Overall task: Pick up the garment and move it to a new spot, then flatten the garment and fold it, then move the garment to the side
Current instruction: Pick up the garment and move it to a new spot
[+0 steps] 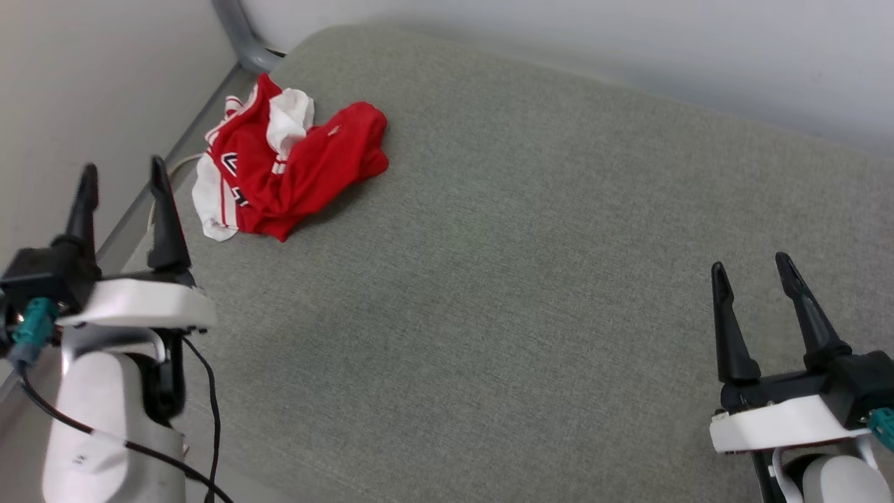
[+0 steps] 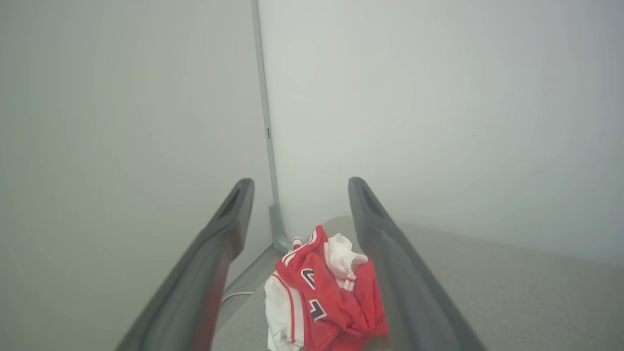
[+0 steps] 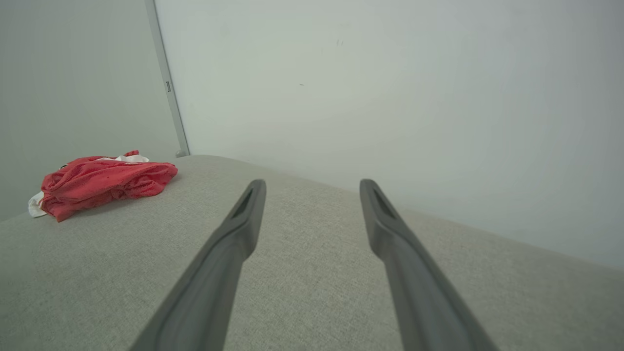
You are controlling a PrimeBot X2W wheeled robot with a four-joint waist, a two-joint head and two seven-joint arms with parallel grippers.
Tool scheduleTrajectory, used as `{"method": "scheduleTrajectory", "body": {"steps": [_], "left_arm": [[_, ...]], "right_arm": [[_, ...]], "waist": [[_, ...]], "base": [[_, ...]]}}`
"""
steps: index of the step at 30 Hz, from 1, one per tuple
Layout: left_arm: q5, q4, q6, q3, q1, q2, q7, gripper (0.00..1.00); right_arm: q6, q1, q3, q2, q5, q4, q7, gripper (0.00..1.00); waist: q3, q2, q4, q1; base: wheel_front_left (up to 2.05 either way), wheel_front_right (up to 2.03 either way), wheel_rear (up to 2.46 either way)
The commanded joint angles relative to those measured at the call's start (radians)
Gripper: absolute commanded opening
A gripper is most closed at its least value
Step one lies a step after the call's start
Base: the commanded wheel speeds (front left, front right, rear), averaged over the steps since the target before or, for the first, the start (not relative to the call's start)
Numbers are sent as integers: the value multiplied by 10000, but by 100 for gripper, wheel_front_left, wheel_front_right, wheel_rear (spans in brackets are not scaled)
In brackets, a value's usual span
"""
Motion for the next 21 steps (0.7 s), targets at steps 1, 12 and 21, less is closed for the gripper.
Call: {"method": "scheduleTrajectory", "body": {"steps": [1,12,21], "left_arm": [[-118,81,-120,230,-568,136,-28,100],[-469,1342,-547,864,-3052,1268,-26,100],[-2385,3803,-804,74,-4877,2546,1904,100]], "right_arm": [[-7,-298,-29,11,-190,-159,-19,100],[-7,-1048,-15,11,-871,-892,-18,100],[-7,-1445,-169,11,-1276,-1473,-18,100]], "waist": [[631,0,-376,-1],[2107,0,-1047,-1],[2980,0,-1340,-1]], "base": [[0,0,0],[0,0,0],[0,0,0]]}}
